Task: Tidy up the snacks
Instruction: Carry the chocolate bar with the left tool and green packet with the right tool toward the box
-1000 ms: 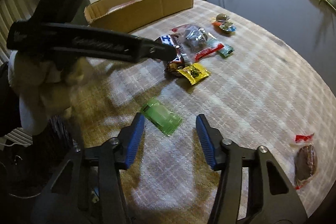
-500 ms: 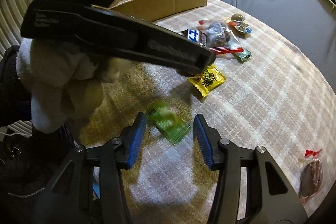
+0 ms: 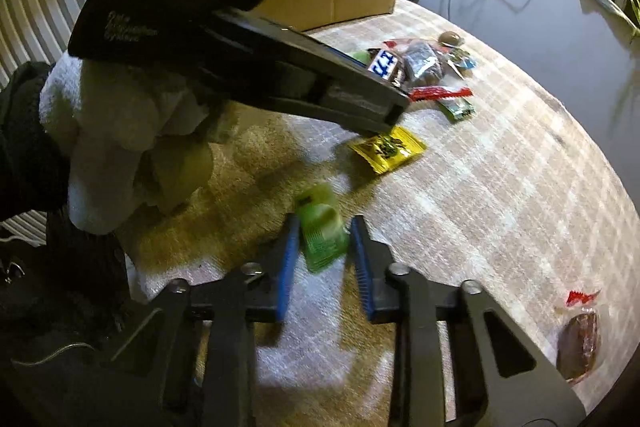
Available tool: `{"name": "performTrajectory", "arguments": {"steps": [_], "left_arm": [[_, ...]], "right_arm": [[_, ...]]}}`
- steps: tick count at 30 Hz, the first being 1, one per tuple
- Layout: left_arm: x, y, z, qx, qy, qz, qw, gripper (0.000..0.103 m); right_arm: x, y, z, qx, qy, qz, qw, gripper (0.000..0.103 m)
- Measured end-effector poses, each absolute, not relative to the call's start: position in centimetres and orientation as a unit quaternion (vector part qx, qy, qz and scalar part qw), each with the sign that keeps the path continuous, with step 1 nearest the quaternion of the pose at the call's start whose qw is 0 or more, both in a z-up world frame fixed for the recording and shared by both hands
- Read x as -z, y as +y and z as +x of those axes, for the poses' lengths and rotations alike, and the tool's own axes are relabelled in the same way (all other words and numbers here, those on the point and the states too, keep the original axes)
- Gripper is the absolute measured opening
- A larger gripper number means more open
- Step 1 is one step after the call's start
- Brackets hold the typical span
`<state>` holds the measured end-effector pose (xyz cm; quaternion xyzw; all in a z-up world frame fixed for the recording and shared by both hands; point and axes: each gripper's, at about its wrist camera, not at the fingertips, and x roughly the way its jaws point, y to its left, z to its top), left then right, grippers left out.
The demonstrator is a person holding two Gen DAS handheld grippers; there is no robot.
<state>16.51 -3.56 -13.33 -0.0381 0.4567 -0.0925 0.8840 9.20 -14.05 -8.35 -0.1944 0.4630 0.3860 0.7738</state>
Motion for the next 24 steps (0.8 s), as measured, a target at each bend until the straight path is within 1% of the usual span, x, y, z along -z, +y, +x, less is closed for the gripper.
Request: {"name": "performTrajectory", "arguments": {"steps": [13, 24], "left_arm": [[11.6, -2.0, 13.9, 0.104, 0.435, -0.074, 0.891, 0.039], [8.0, -0.3, 11.6, 0.112, 0.392, -0.091, 0.909, 0.039]], "right_arm": [[6.8, -16.4, 9.7, -0.369, 0.458, -0.148, 0.795, 0.022], [3.7, -16.9, 8.7, -0.357, 0.438, -0.131, 0.815, 0.022]]}}
